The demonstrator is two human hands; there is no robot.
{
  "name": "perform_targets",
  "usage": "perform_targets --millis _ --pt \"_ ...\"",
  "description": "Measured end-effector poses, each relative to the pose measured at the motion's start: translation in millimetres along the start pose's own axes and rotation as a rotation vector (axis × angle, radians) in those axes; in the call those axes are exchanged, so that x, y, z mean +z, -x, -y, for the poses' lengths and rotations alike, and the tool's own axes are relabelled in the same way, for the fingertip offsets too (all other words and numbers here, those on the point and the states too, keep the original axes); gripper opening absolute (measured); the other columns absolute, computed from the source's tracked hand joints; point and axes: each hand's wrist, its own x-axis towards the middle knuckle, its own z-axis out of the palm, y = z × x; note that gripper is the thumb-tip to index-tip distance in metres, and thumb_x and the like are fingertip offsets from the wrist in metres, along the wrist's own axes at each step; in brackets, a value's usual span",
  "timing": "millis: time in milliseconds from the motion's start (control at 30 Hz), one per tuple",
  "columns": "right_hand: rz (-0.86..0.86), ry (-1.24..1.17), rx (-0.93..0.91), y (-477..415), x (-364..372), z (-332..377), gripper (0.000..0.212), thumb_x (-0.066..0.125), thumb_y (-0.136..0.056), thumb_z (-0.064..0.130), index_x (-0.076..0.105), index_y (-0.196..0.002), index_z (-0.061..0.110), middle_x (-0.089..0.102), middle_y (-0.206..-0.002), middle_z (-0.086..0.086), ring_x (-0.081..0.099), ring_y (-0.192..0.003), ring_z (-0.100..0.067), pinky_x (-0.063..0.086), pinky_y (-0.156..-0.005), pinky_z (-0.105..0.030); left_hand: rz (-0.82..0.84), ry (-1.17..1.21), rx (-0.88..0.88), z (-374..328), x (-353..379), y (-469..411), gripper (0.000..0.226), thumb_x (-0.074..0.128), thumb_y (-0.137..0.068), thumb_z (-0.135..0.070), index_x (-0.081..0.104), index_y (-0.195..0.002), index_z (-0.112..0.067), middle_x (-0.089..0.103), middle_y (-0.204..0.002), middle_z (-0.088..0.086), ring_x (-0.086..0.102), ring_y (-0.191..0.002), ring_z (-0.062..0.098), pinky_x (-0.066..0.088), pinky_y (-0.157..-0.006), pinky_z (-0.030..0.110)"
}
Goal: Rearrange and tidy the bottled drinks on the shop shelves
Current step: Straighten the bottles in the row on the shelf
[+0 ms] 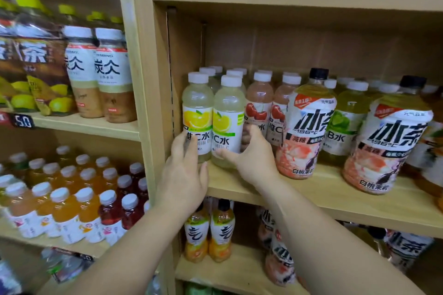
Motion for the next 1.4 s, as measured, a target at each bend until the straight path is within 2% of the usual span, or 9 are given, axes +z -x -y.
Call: perform_targets --millis 233,333,467,667,733,967,1133,1267,1400 --pt "0.025 0.045 -0.027 -0.2 3.3 -8.3 0.063 0.078 -0.072 0.049 0.060 -0.129 0.030 0.066 -0.126 0.008 0.064 -0.113 -0.007 0.052 -0.103 -0.037 0.029 0.022 0.011 -0.1 3.2 5.5 0.061 0.063 -0.093 -0.025 0.045 -0.146 0.002 0.031 -0.156 0.019 0.060 -0.119 0.039 0.054 -0.094 0.045" --pt "-0.018 0.047 -0.035 -0.6 3.5 -6.7 0.058 0.083 -0.077 0.031 0.057 -0.129 0.028 0.068 -0.119 0.011 0.067 -0.103 -0.005 0.055 -0.097 -0.037 0.051 0.013 0.016 1.1 2.3 5.0 0.061 0.064 -0.092 -0.024 0.046 -0.145 0.003 0.033 -0.153 0.019 0.060 -0.116 0.039 0.053 -0.094 0.044" --pt "-0.048 0.101 -0.020 -2.1 4.0 -3.8 0.064 0.088 -0.076 0.037 0.060 -0.132 0.024 0.067 -0.121 0.005 0.067 -0.097 -0.005 0.056 -0.093 -0.034 0.089 -0.021 0.018 -0.6 0.2 4.8 0.062 0.059 -0.094 -0.026 0.043 -0.147 0.001 0.031 -0.155 0.017 0.060 -0.114 0.037 0.053 -0.091 0.042" --pt "-0.027 0.126 -0.033 -0.1 2.8 -2.3 0.051 0.081 -0.086 0.027 0.061 -0.132 0.022 0.070 -0.122 0.007 0.065 -0.105 -0.009 0.050 -0.092 -0.026 0.219 -0.070 -0.028 -8.0 -6.2 0.9 0.071 0.040 -0.104 -0.037 0.012 -0.161 -0.006 -0.001 -0.168 0.013 0.045 -0.135 0.029 0.043 -0.106 0.035" --pt "-0.028 0.157 -0.046 -2.5 5.6 -4.0 0.047 0.079 -0.087 0.029 0.061 -0.130 0.023 0.070 -0.122 0.005 0.066 -0.107 -0.013 0.053 -0.096 -0.033 0.261 -0.072 -0.046 -9.7 -7.5 -2.3 0.073 0.037 -0.105 -0.038 0.003 -0.161 -0.007 -0.008 -0.169 0.012 0.040 -0.140 0.028 0.038 -0.111 0.034" --pt "-0.022 0.126 -0.018 -3.8 5.7 -3.8 0.048 0.078 -0.087 0.030 0.061 -0.132 0.021 0.071 -0.122 0.005 0.067 -0.106 -0.015 0.055 -0.097 -0.042 0.343 -0.010 -0.081 -8.4 -9.3 -12.2 0.076 0.042 -0.104 -0.038 -0.001 -0.162 -0.011 -0.012 -0.169 0.009 0.033 -0.146 0.030 0.036 -0.113 0.038" --pt "-0.062 0.030 -0.031 25.2 -13.8 6.2 0.062 0.079 -0.087 0.036 0.055 -0.142 0.019 0.064 -0.131 0.007 0.064 -0.112 -0.009 0.052 -0.099 -0.029 0.247 0.182 -0.107 -8.2 -11.6 -2.8 0.074 0.053 -0.100 -0.041 0.021 -0.160 -0.013 0.008 -0.169 0.006 0.022 -0.153 0.026 0.026 -0.118 0.036" --pt "-0.199 -0.033 -0.140 66.7 -49.3 -6.0 0.032 0.079 -0.088 0.028 0.070 -0.117 0.019 0.071 -0.110 0.005 0.066 -0.100 -0.002 0.055 -0.084 -0.018 0.022 0.376 0.012 -34.0 -9.5 8.2 0.063 0.059 -0.088 -0.042 0.050 -0.144 -0.012 0.042 -0.151 0.005 0.042 -0.140 0.025 0.038 -0.114 0.042" --pt "-0.481 0.078 -0.267 90.0 -115.6 -20.7 0.009 0.075 -0.090 0.022 0.070 -0.098 0.020 0.067 -0.096 0.009 0.064 -0.092 -0.005 0.051 -0.077 -0.018 0.058 0.530 0.073 -88.3 -3.8 8.1 0.063 0.064 -0.088 -0.044 0.049 -0.144 -0.020 0.048 -0.140 -0.004 0.050 -0.129 0.017 0.044 -0.109 0.043"
